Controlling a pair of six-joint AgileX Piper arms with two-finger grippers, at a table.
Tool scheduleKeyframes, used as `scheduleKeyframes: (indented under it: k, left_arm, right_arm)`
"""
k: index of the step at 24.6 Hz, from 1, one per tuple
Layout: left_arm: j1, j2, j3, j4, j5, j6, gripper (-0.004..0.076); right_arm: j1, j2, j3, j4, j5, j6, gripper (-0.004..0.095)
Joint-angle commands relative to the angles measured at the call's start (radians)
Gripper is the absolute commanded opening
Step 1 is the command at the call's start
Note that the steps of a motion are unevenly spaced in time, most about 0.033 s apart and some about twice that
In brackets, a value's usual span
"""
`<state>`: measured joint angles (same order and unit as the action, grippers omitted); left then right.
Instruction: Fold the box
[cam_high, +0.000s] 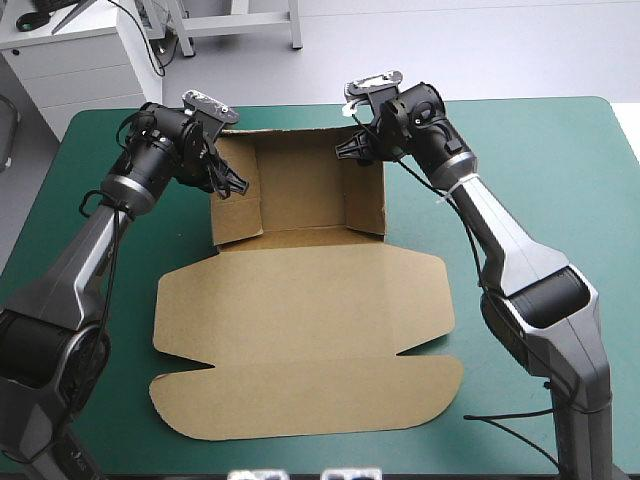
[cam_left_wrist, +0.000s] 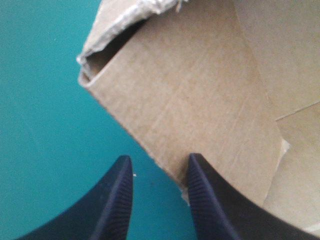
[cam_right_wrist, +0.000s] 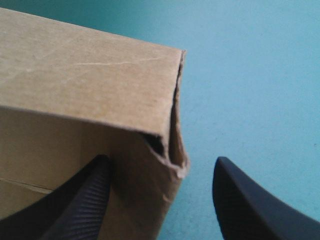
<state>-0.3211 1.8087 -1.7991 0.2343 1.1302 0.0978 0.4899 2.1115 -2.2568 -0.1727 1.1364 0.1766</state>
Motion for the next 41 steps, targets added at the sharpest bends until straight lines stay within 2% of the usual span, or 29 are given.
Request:
scheduleKeyframes:
  k: [1,4,8,14,17,20,22,23,27,29,36,41]
  left_arm:
    - [-0.004,-0.053,-0.025,0.025,-0.072,-0.003,0.0261]
    - [-0.004,-0.06,-0.025,0.01,-0.132,-0.005,0.0261]
    - [-0.004,-0.09,-0.085,0.008,-0.2,-0.007,0.0261]
    - [-0.004,-0.185,-0.19,0.01,-0.209,-0.007,0.026]
    - [-0.004,-0.258,-0.193,0.016,-0.201,-0.007,0.0236]
    - [-0.004,-0.313,-0.193,0.018,-0.154,-0.005,0.0132]
    - [-0.004,-0.348,-0.193,0.025,-0.096,-0.001,0.0024]
    - [-0.004,-0.364,-0.193,0.025,-0.058,-0.001,-0.0006]
    - [-0.004,-0.401,-0.189,0.025,0.149,0.021,-0.0008]
    - [-0.004,-0.423,-0.159,0.015,0.158,0.028,-0.0008]
    - [-0.004,-0.556,0.052,-0.041,0.158,0.022,-0.0008]
    - [-0.004,-0.67,0.238,-0.048,0.158,-0.003,-0.0008]
  right_arm:
    - [-0.001,-0.063,-0.035,-0.065,-0.047,-0.018,0.0553]
    - [-0.001,-0.063,-0.056,-0.065,-0.05,-0.018,0.0553]
    - [-0.001,-0.063,-0.209,-0.063,-0.056,-0.039,0.0553]
    - [-0.001,-0.063,-0.409,-0.063,0.011,-0.039,0.0553]
    - [-0.001,-0.065,-0.433,-0.063,0.055,-0.041,0.0553]
    - [-0.001,-0.065,-0.433,-0.063,0.085,-0.041,0.0553]
    - [-0.004,-0.062,-0.431,-0.063,0.09,-0.041,0.0553]
    - [-0.009,-0.062,-0.431,-0.06,0.088,-0.041,0.0553]
    - [-0.042,-0.051,-0.431,-0.04,0.073,-0.039,0.0553]
    - [-0.072,-0.038,-0.431,0.008,0.077,-0.022,0.0553]
    - [-0.199,0.034,-0.431,0.366,0.088,-0.002,0.0553]
    - [-0.229,0.097,-0.431,0.461,0.088,-0.027,0.0553]
